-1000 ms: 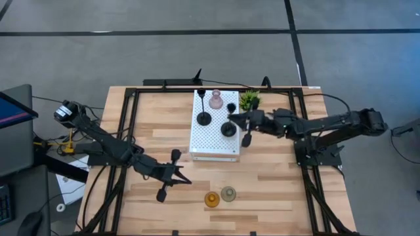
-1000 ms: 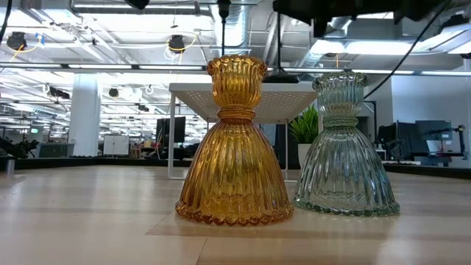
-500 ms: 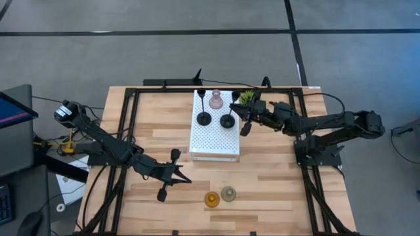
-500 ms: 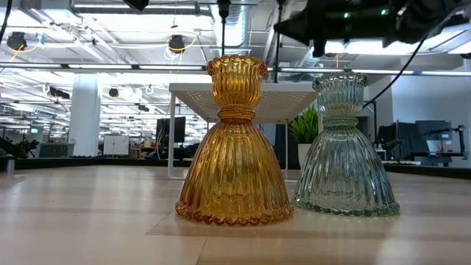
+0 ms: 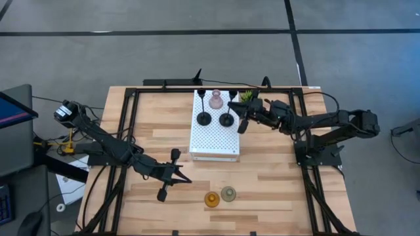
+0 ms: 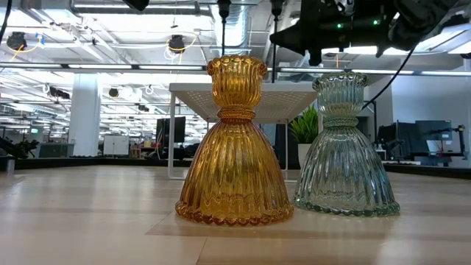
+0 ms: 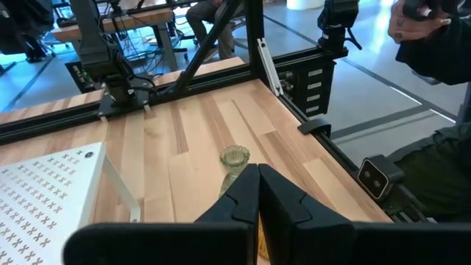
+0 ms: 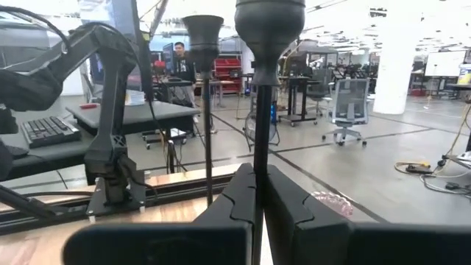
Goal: Pick & Place candle stick holders
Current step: Align the black candle holder with the other black candle holder on the shelf, then put the orange glass candle holder on the shelf
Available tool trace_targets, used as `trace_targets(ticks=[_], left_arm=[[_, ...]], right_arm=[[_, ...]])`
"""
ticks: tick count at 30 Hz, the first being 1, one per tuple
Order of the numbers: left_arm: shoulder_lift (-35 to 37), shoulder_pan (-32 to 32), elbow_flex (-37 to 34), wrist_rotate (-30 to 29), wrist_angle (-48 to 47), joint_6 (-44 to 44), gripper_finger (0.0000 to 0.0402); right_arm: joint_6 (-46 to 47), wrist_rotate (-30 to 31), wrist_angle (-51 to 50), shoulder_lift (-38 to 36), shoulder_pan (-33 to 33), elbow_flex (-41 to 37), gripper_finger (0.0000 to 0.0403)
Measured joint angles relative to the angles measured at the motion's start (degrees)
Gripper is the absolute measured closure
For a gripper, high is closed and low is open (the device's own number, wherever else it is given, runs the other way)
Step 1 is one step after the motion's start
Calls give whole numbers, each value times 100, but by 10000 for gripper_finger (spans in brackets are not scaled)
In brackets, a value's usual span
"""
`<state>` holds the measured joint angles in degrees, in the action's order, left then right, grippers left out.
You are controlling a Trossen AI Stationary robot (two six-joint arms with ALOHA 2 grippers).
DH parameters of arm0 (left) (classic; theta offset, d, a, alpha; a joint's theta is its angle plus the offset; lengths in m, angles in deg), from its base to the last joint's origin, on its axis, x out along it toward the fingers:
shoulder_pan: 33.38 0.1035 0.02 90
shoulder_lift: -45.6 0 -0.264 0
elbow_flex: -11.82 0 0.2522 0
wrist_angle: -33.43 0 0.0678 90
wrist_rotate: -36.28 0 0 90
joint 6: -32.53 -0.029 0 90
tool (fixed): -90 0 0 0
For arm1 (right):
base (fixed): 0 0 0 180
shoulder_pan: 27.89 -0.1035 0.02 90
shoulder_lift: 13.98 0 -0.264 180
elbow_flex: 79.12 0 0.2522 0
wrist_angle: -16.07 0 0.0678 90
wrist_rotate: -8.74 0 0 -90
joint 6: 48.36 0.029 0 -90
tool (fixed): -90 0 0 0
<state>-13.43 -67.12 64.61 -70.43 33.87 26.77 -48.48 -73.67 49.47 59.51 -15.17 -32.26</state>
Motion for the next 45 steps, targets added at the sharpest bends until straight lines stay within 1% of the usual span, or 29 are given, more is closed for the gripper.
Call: trace_targets(ticks=[17, 20, 24, 27, 32, 36, 40, 42, 45], left_arm=[[0, 0, 0, 0, 0, 2, 397], [0, 0, 0, 0, 0, 3, 397], [0, 0, -2, 0, 0, 4, 395], [0, 0, -2, 0, 0, 11, 397], [-1, 0, -2, 2, -2, 24, 395], [0, 0, -2, 2, -2, 24, 397], [-2, 0, -2, 2, -2, 24, 395], [-1, 0, -2, 2, -2, 16, 395], [-2, 0, -2, 2, -2, -166, 397]], right_arm=[[-46, 0, -170, -7, 12, 15, 401], [-44, 1, -240, -11, 12, 22, 386], [-44, 22, -531, 32, 14, -19, 352], [-42, 22, -412, -6, 16, -1, 332], [-44, 20, -615, -81, 8, -7, 301], [-41, 13, -1122, -427, -17, -7, 271], [-34, -3, -1944, -1024, -126, -7, 244], [116, -7, -2321, -1375, -216, -7, 238], [445, -143, -2935, -1918, -435, -7, 240]])
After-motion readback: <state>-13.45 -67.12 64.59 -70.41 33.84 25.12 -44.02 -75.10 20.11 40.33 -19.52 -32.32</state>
